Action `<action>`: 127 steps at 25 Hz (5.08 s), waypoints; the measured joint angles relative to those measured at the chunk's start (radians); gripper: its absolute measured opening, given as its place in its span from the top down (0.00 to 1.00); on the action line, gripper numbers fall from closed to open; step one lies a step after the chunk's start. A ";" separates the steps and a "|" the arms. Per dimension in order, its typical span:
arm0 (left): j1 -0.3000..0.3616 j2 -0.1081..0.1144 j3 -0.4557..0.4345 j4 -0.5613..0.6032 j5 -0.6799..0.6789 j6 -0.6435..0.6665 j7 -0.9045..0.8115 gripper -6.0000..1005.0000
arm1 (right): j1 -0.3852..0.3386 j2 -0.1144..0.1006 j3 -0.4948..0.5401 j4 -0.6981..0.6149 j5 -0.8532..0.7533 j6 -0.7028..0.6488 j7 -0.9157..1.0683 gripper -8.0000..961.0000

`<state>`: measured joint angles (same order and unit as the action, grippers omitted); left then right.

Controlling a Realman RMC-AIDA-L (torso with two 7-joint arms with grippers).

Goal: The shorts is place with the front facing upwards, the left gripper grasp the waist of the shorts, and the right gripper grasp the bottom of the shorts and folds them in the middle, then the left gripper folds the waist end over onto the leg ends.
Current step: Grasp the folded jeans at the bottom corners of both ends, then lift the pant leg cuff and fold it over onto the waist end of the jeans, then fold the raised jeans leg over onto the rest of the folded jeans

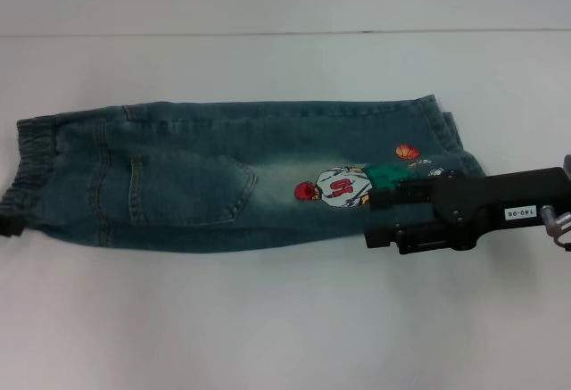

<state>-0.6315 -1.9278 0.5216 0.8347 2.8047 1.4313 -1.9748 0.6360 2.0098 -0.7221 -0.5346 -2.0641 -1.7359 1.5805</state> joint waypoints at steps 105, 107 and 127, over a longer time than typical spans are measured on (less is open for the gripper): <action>-0.321 -0.051 0.150 0.369 -0.352 0.416 0.013 0.93 | 0.348 0.112 0.830 1.034 -0.313 1.193 -0.906 0.99; -0.317 -0.052 0.150 0.367 -0.351 0.412 0.013 0.93 | 0.353 0.111 0.837 1.027 -0.339 1.194 -0.880 0.99; -0.278 -0.202 0.243 0.355 -0.353 0.279 0.026 0.91 | 0.032 0.080 1.250 0.613 -0.336 0.755 -0.852 0.99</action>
<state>-0.9098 -2.1295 0.7641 1.1896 2.4513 1.7106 -1.9484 0.6683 2.0899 0.5277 0.0781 -2.4000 -0.9813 0.7283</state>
